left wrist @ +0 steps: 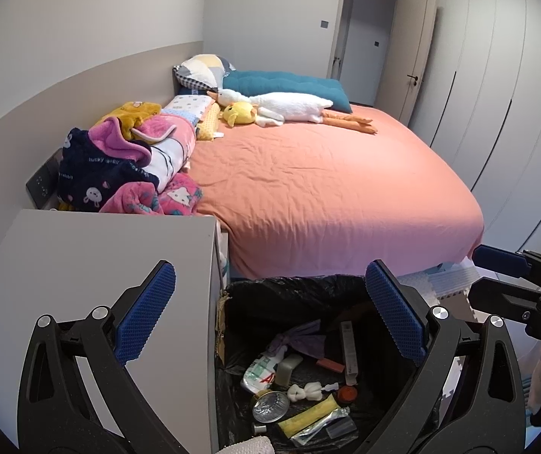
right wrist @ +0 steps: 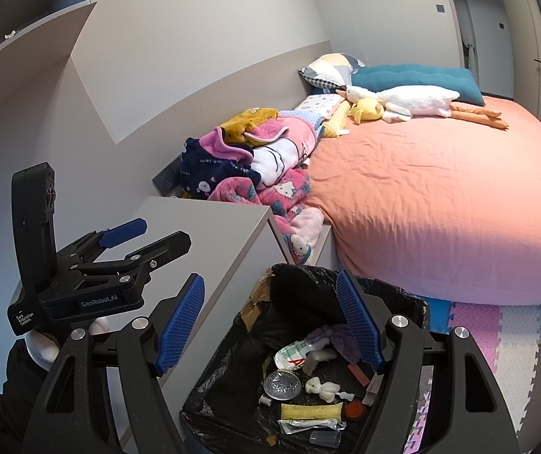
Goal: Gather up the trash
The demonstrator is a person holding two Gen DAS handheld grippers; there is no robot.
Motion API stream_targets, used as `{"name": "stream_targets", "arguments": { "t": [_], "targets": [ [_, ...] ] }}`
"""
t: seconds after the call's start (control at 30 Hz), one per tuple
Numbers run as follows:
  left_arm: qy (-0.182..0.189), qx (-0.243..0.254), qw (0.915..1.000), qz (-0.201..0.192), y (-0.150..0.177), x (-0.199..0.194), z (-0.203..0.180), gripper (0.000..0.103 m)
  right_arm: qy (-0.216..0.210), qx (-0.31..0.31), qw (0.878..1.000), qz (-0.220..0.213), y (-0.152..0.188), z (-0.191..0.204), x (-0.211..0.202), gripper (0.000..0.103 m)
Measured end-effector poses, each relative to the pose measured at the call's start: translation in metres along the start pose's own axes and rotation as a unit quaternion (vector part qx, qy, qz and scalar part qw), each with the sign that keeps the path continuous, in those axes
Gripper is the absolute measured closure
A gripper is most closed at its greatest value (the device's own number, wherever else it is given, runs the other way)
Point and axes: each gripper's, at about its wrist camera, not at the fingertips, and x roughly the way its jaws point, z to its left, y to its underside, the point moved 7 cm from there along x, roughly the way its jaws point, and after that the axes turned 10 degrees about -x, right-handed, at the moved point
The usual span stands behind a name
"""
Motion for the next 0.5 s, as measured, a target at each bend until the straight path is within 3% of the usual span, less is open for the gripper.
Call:
{"name": "stream_targets", "arguments": {
  "t": [0.5],
  "targets": [
    [0.001, -0.001, 1.0, 0.0, -0.0008, -0.0007, 0.0026, 0.006, 0.0, -0.002, 1.0, 0.002, 0.0005, 0.0005, 0.0015, 0.03]
  ]
}}
